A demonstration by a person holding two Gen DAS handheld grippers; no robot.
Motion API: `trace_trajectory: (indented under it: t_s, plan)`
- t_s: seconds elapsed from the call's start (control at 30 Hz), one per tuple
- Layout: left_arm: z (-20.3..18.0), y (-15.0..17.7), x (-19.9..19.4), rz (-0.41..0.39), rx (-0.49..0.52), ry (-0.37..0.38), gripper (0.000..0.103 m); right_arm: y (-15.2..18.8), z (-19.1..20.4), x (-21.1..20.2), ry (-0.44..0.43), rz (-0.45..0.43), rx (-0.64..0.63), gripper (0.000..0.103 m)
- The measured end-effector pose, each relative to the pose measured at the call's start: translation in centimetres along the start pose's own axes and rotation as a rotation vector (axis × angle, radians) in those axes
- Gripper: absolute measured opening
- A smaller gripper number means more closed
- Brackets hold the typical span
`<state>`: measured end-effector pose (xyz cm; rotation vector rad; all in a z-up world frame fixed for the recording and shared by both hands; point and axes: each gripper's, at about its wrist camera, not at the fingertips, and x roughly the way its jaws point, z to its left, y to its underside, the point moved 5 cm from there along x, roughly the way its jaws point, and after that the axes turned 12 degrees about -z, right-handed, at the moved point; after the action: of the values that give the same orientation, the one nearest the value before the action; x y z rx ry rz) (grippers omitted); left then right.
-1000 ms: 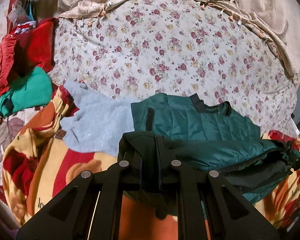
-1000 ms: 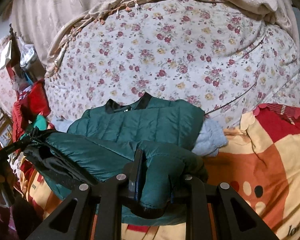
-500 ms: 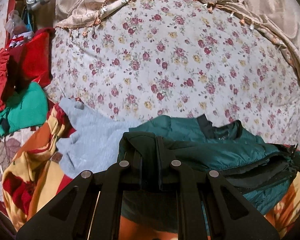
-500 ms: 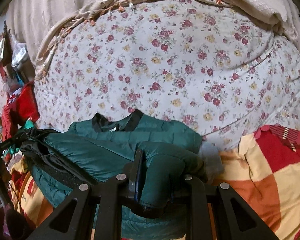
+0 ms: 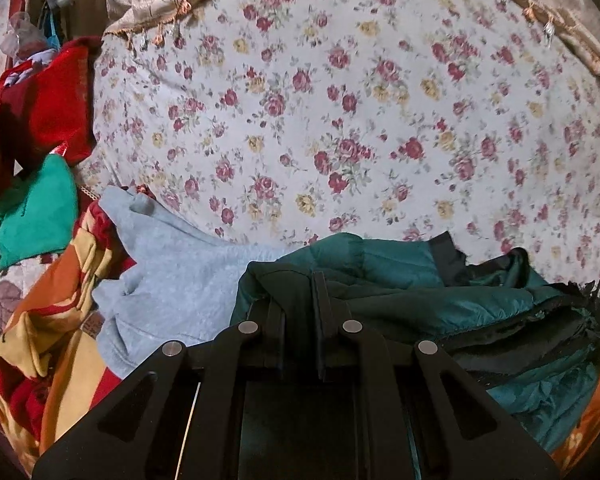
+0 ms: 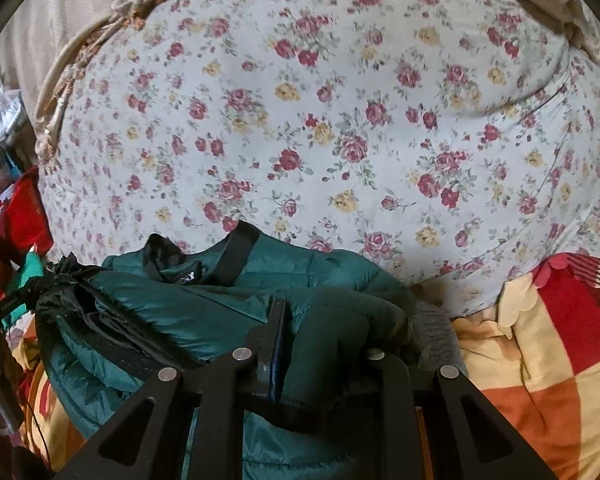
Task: Fold large clothes
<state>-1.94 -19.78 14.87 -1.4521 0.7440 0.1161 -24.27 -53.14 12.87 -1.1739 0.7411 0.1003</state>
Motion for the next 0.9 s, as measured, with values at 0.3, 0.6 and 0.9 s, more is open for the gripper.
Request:
trace_trajectory:
  t_s: [0.3,0.6,0.9]
  plan:
    - [-0.7,1.1,4.1,0.038,0.03,-0.041,0.01,1.1,-1.5,5.2,0.029,0.048,0.06,0.019]
    - [-1.6,3.3,7.1,0.085,0.098,-0.074,0.012,1.8,-3.1,7.3,-0.037,0.074,0.233,0.033]
    - [-0.9,3.5,7.8,0.105,0.012,-0.028,0.016,-0.2,-0.8,-0.4,-0.087,-0.084,0.19,0.058]
